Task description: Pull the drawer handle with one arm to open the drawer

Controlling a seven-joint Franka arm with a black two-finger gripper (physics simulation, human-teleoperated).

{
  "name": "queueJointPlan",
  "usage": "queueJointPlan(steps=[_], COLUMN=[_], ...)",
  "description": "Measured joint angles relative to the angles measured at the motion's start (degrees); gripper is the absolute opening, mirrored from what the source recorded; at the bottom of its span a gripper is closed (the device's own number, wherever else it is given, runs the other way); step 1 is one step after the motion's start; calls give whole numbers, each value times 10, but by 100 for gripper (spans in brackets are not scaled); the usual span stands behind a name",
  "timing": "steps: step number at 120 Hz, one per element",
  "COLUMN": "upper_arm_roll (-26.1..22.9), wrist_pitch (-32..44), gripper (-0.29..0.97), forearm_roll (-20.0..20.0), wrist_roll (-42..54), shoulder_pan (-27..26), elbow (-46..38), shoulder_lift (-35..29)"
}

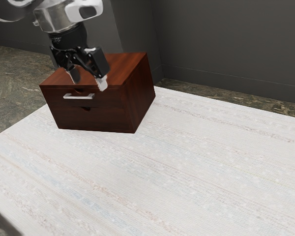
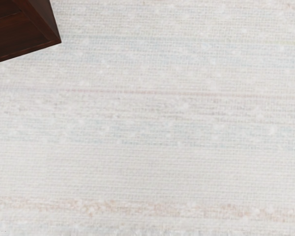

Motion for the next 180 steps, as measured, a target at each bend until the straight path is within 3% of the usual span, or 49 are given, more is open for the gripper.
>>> queueJointPlan(steps=[7,13,17,23,30,40,61,84,115,180], upper_arm_roll=[21,77,140,217,251,256,261,295,278,279], wrist_pitch=[3,27,45,67,84,101,141,195,253,289], gripper=[68,68,68,68,68,68,68,68,68,68], forearm_roll=[1,1,0,2,19,39,55,32,18,16], wrist_roll=[36,71,101,146,192,251,367,505,646,806], shoulder_pan=[-5,-36,-89,-145,-159,-145,-54,-46,-40,-35], elbow=[-108,-244,-312,-361,-382,-391,-395,-391,-368,-301], shoulder_lift=[-62,-160,-207,-239,-254,-261,-251,-185,-126,-37])
